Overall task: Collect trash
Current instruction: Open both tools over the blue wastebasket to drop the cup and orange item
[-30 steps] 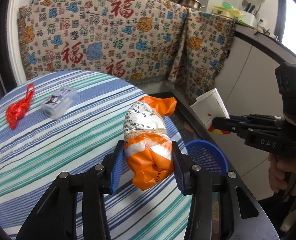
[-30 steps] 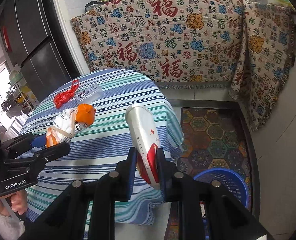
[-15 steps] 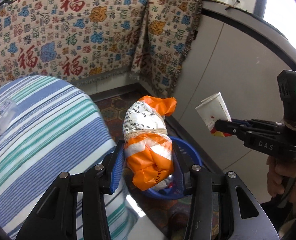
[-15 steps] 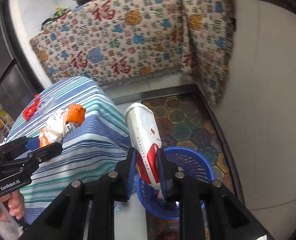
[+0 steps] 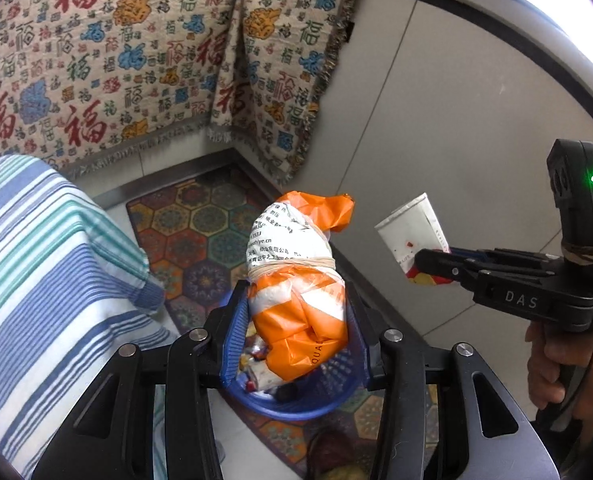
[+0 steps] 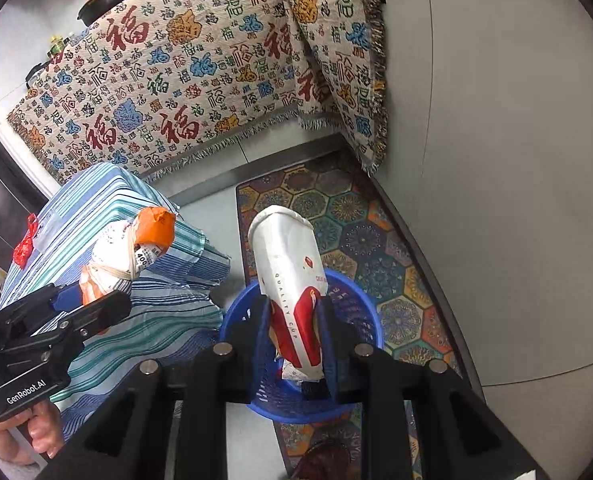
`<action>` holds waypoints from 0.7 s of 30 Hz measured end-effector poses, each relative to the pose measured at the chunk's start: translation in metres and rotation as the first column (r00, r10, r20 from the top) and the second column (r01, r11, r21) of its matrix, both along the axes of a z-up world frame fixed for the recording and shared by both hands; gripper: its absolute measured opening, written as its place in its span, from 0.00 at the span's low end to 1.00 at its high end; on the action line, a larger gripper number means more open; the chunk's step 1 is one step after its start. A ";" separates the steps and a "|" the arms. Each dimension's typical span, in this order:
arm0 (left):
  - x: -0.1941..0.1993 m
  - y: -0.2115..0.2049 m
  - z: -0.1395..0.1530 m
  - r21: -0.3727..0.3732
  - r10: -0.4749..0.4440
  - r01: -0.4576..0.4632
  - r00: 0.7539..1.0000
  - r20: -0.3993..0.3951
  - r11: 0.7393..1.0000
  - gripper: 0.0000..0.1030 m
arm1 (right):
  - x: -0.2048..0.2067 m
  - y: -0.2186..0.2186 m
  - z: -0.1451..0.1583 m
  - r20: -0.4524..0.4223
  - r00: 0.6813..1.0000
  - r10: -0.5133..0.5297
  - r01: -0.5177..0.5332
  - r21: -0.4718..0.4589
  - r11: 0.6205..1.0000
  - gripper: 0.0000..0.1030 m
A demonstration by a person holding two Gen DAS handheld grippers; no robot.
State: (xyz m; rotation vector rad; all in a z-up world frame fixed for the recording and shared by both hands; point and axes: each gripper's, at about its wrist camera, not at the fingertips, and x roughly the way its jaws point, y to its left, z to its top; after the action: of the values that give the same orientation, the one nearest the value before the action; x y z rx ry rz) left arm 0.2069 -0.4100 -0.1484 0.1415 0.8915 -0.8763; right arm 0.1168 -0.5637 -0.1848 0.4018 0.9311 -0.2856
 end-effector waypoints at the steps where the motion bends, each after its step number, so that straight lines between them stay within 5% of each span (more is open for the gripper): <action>1: 0.000 -0.001 -0.002 0.002 -0.004 0.004 1.000 -0.001 1.000 0.44 | 0.001 -0.002 -0.002 -0.003 1.000 0.000 0.000 0.004 1.000 0.24; 15: 0.005 -0.033 -0.030 0.043 -0.066 0.066 0.998 0.001 0.997 0.46 | 0.008 -0.026 -0.027 -0.013 0.999 -0.029 0.030 0.067 0.997 0.27; 17: 0.007 -0.036 -0.035 0.050 -0.068 0.068 0.998 -0.001 0.996 0.47 | 0.011 -0.029 -0.030 -0.015 1.000 -0.026 0.027 0.070 0.997 0.35; 21: 0.010 -0.040 -0.044 0.053 -0.072 0.072 0.997 -0.007 0.996 0.58 | 0.014 -0.031 -0.033 -0.008 1.000 -0.030 0.031 0.081 0.996 0.38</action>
State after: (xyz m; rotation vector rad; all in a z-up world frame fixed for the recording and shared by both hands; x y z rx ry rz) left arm 0.2171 -0.4496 -0.1926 0.2184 0.9196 -0.9204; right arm 0.1305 -0.5950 -0.2181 0.4900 0.9458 -0.2781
